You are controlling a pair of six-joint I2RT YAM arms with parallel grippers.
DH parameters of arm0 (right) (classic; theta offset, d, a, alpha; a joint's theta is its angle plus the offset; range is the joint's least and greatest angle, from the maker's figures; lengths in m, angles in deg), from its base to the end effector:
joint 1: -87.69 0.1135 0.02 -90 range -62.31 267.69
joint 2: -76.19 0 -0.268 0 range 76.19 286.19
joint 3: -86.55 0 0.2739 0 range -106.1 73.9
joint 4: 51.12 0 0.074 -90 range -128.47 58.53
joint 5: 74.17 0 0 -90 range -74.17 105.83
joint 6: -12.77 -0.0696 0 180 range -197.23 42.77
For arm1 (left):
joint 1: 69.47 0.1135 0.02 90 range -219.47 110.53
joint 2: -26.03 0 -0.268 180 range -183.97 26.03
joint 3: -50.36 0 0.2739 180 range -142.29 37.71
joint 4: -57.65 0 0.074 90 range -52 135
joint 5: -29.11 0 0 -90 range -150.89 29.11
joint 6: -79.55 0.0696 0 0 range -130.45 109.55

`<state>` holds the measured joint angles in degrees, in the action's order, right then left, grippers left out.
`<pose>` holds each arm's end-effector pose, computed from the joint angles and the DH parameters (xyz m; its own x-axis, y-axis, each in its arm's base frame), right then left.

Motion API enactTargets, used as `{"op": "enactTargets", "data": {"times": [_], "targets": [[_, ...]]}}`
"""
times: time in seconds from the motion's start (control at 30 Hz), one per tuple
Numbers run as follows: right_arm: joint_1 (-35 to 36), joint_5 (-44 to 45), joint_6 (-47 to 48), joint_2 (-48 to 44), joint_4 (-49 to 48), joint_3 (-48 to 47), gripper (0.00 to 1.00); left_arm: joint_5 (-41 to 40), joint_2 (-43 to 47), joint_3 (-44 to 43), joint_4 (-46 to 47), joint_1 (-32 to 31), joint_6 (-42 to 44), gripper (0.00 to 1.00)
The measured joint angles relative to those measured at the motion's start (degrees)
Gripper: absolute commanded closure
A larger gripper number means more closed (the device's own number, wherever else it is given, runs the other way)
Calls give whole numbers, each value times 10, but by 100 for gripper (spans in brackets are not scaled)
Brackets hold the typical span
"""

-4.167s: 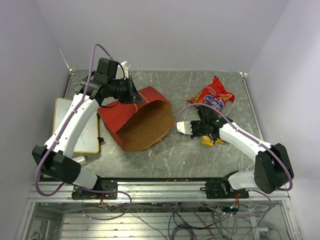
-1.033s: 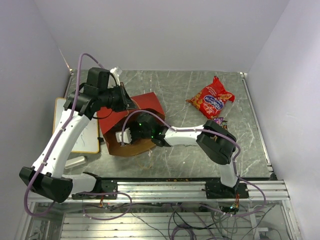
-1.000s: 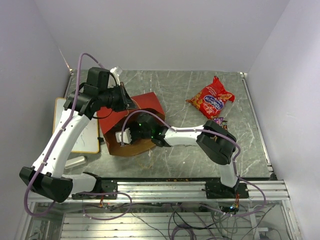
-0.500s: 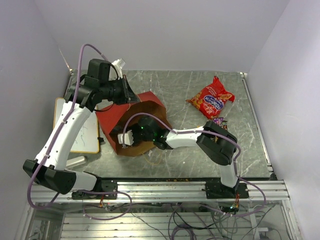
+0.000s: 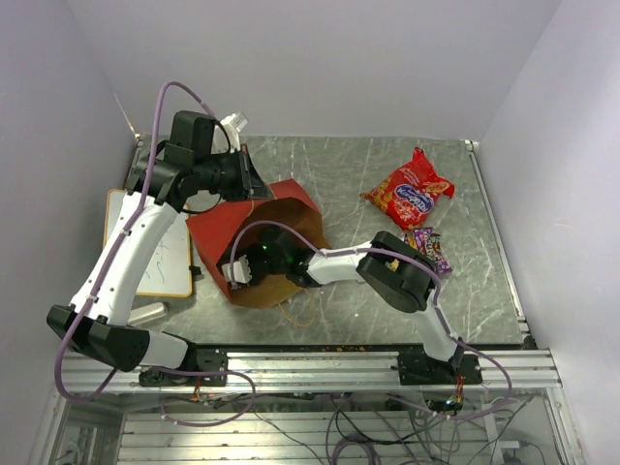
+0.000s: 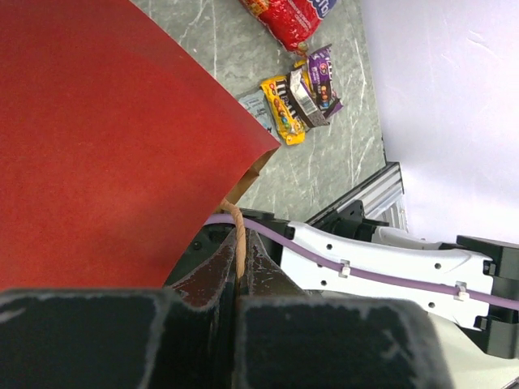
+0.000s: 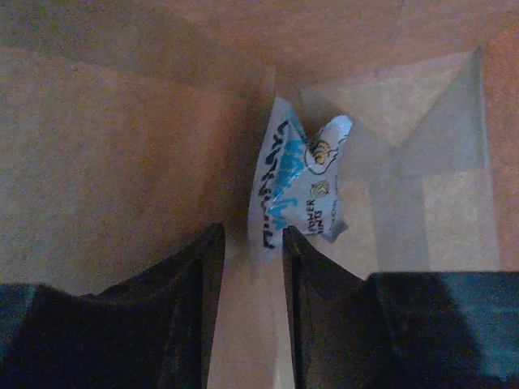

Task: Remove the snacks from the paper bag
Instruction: Take out the snack from the paper bag.

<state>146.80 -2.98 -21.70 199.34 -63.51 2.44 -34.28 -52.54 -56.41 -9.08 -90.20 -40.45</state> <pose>0.2397 0.4443 0.1026 0.6613 -0.4146 -0.6251 -0.7333 -0.1823 -0.6550 0.2834 -0.1406 0.4208 -0.8266 -0.1651 -0.5380 0.2666 0.7270 -0.6328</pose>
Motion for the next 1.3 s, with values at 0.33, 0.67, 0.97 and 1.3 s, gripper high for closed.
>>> {"op": "enactTargets", "data": {"times": [0.33, 0.67, 0.97, 1.3], "targets": [[-10, -15, 9, 49, 1, -59, 70, 24, -1, 7, 7, 0, -10, 93], [-16, -11, 22, 86, 5, -95, 100, 26, -1, 8, 7, 0, -13, 93], [-20, 2, 24, 35, 17, -36, 100, 15, 14, 29, 8, 0, -20, 93], [-21, 0, 15, -128, 53, 73, 100, 10, 30, 51, 13, 0, -25, 93]]}}
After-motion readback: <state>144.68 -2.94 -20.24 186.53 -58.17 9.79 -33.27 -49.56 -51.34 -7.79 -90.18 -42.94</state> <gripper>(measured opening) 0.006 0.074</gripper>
